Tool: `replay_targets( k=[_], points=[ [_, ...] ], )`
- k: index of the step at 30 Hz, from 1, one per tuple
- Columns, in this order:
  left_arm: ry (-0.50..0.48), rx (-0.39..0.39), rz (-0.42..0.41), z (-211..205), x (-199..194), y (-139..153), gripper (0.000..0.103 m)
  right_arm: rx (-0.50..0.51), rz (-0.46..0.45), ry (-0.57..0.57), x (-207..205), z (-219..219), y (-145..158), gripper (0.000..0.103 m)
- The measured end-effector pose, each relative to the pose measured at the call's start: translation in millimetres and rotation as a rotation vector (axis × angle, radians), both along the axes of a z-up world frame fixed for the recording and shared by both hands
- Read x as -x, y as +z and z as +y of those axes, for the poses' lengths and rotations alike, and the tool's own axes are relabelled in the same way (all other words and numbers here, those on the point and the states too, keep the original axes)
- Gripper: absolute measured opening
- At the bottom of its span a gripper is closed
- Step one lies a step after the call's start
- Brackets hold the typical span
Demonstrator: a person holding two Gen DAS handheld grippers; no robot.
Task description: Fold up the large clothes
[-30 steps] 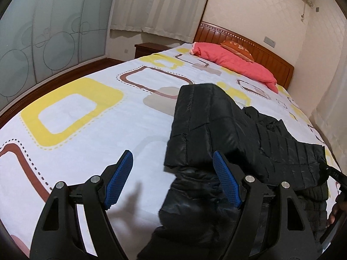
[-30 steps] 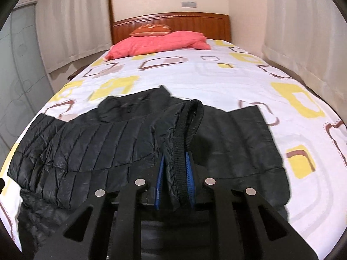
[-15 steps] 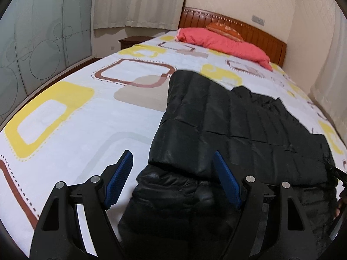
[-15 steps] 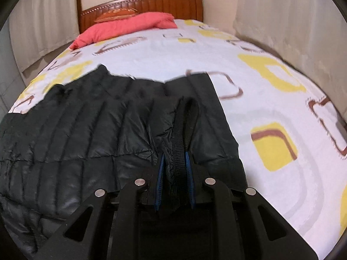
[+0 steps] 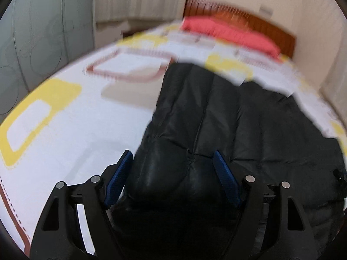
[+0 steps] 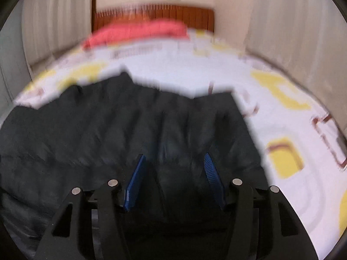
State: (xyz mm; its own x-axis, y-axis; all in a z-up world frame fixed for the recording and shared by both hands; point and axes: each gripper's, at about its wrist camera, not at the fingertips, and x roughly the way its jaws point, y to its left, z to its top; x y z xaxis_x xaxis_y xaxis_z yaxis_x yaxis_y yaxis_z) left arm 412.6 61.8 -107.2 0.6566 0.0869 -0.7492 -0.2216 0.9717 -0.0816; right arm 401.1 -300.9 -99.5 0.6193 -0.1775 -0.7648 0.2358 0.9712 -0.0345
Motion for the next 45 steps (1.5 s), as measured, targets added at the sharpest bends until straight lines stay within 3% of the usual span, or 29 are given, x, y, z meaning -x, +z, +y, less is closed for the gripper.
replay_targets(
  k=[2, 4, 9, 11, 14, 18, 21, 24, 28, 31, 35, 39, 45],
  points=[
    [-0.006, 0.033, 0.032, 4, -5, -7, 0.074, -0.002, 0.003, 0.003, -3, 0, -9, 0.056],
    [-0.002, 0.037, 0.024, 5, 0, 3, 0.068, -0.015, -0.001, -0.008, -3, 1, 6, 0.056],
    [0.012, -0.010, -0.148, -8, 11, 49, 0.070, 0.024, -0.102, -0.005, -16, 12, 34, 0.056],
    [-0.006, -0.026, -0.119, -14, -6, 40, 0.072, 0.016, -0.088, -0.007, -30, 13, 25, 0.056],
    [-0.019, -0.059, 0.021, -18, -35, 4, 0.074, -0.003, 0.020, 0.004, -57, 13, -7, 0.058],
    [-0.013, -0.043, -0.065, -15, -23, 16, 0.073, -0.005, -0.036, -0.027, -42, 10, 9, 0.058],
    [-0.036, -0.074, 0.013, -20, -37, -4, 0.074, 0.029, -0.011, -0.015, -44, 13, -14, 0.059],
    [-0.040, -0.071, -0.015, -21, -28, 10, 0.074, 0.012, -0.014, -0.015, -38, 10, 1, 0.059],
    [-0.058, -0.015, -0.039, -8, 6, 26, 0.074, -0.010, -0.046, -0.007, -2, 5, 17, 0.059],
    [-0.036, 0.080, -0.032, 17, 49, 32, 0.074, -0.030, -0.045, -0.011, 38, -5, 24, 0.059],
    [0.020, 0.144, -0.023, 44, 110, 33, 0.075, -0.053, -0.033, -0.039, 101, -22, 28, 0.060],
    [0.063, 0.179, 0.011, 65, 182, 26, 0.075, -0.047, -0.019, -0.085, 166, -37, 28, 0.060],
    [0.087, 0.290, 0.073, 82, 267, 5, 0.076, -0.141, 0.024, -0.171, 259, -61, 12, 0.060]
  ],
)
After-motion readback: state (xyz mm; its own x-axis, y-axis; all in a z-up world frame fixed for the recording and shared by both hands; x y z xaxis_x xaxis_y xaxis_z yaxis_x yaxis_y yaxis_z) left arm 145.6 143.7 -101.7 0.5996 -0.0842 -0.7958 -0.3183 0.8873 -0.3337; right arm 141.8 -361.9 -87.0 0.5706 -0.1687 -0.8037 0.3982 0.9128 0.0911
